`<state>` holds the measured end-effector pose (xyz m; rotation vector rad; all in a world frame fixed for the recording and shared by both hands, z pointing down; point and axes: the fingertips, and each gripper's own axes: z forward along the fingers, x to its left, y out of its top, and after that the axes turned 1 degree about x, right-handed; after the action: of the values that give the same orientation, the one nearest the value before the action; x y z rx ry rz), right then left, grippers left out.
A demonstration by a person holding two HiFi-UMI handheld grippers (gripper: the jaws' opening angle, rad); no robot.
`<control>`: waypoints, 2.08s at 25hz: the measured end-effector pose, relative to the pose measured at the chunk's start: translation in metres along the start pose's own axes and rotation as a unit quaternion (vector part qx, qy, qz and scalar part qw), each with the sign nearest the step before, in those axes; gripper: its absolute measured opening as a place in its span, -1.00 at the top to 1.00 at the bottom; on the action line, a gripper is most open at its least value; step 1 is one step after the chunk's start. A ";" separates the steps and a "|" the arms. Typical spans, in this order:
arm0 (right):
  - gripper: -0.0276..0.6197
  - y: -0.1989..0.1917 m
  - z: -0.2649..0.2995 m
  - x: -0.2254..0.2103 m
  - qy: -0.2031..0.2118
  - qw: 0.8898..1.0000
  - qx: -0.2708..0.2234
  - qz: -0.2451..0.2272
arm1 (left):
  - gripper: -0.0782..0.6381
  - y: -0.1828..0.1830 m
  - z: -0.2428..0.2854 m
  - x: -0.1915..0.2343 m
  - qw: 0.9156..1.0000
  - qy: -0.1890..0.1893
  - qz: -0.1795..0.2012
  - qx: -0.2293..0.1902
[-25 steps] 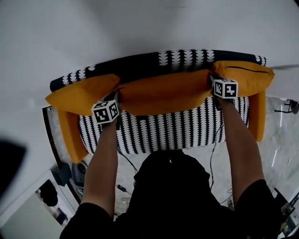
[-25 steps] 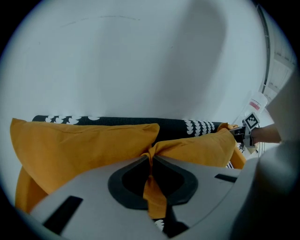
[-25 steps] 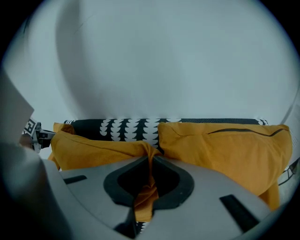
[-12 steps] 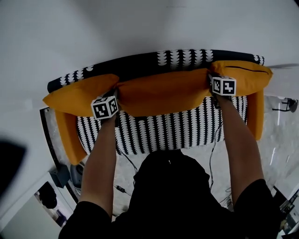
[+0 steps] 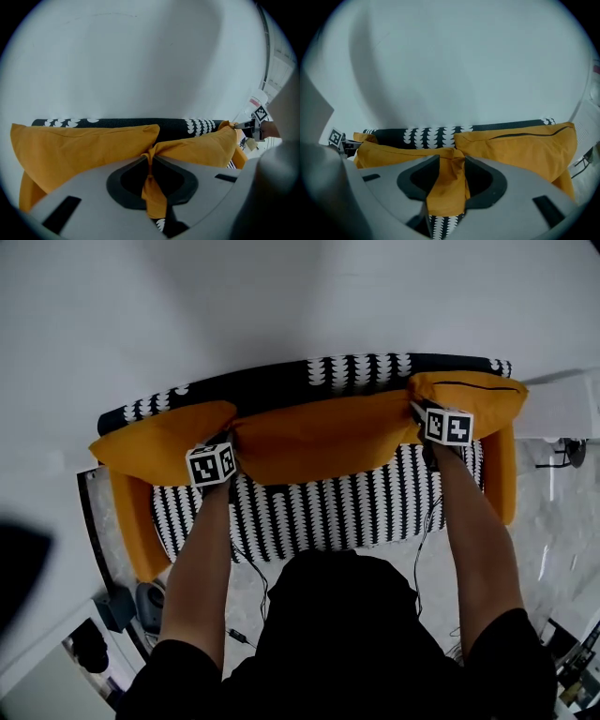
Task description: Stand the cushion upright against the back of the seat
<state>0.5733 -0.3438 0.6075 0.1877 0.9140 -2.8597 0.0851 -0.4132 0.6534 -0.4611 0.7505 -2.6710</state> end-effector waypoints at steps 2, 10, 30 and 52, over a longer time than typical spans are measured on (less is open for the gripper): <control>0.42 0.003 -0.016 0.006 0.003 1.000 -0.016 -0.008 | 0.67 0.000 -0.006 -0.001 1.000 0.005 0.001 -0.003; 0.51 0.013 -0.095 0.053 0.061 0.992 -0.107 0.011 | 0.47 0.019 -0.057 -0.016 0.997 -0.013 0.001 -0.075; 0.80 -0.019 -0.320 0.205 0.280 0.922 -0.252 -0.085 | 0.74 0.002 -0.246 -0.230 0.960 -0.181 0.069 -0.201; 0.81 -0.172 -0.449 0.139 0.367 0.890 -0.242 -0.119 | 0.74 -0.140 -0.388 -0.411 0.953 -0.133 0.048 -0.267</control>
<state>0.4436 0.0448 0.3199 1.2220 1.8496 -2.6336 0.2701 0.0316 0.3271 -0.8689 1.3674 -2.2252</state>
